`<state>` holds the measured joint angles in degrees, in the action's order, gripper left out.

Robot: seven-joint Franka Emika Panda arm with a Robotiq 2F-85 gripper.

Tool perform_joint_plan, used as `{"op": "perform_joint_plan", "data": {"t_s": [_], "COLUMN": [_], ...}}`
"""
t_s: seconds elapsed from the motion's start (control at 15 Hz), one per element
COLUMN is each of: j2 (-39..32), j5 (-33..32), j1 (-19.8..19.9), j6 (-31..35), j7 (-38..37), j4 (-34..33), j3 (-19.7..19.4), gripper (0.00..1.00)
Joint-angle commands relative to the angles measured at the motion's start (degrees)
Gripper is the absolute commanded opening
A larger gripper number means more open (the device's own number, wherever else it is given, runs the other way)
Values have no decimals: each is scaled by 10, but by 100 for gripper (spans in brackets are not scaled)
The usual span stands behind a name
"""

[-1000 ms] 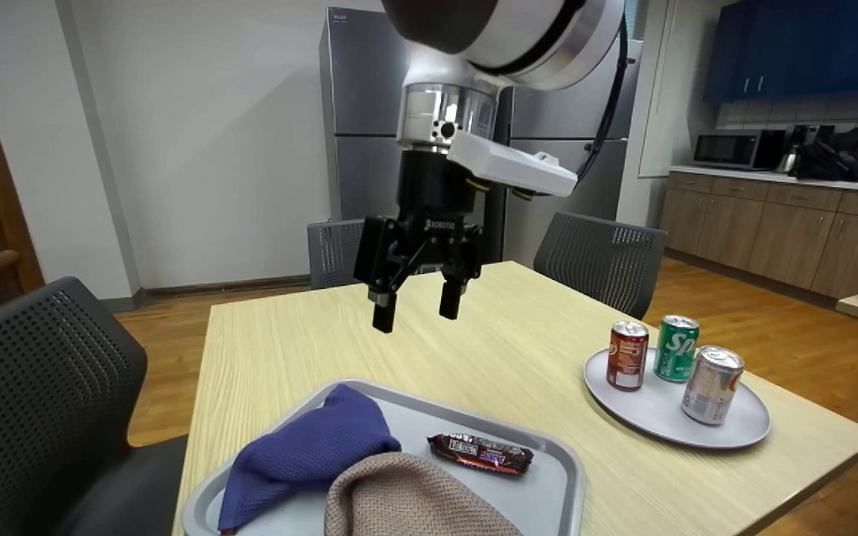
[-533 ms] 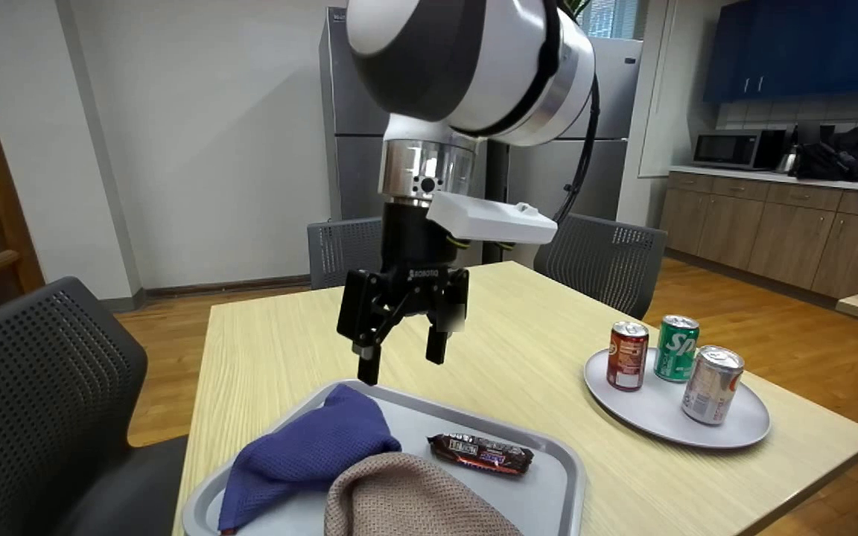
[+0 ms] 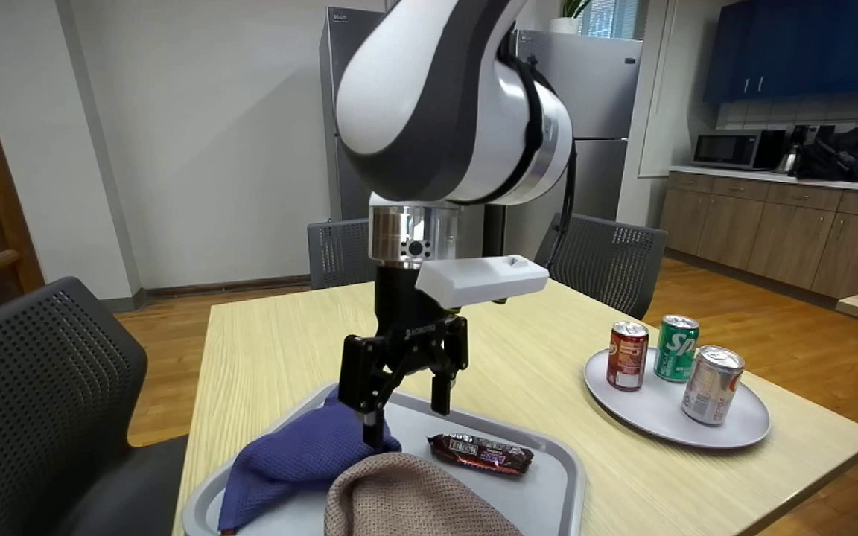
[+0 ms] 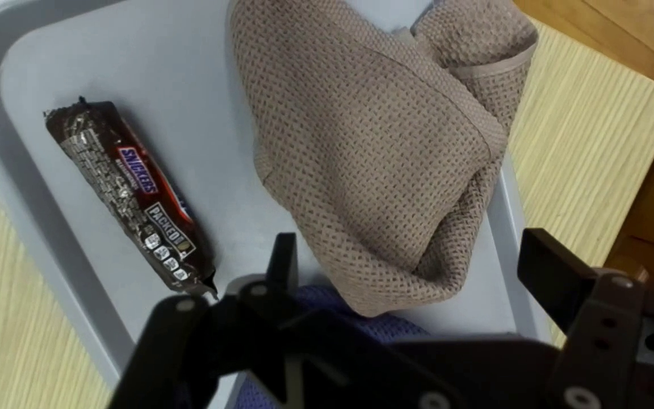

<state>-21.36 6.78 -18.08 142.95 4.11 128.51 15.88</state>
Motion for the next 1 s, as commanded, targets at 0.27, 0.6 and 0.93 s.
{"op": "perform_joint_plan", "data": {"t_s": [0.27,0.6,0.93], "j2": [-77,-119,-148], "j5": [-31,-34,-33], "j1": [-20,-27,-30], "j6": [0,-4,-5], "j7": [-57,-76,-88], "j4": [-42,-71,-96], "j3": [-10,-18,-23], "gripper": [100,100,100]}}
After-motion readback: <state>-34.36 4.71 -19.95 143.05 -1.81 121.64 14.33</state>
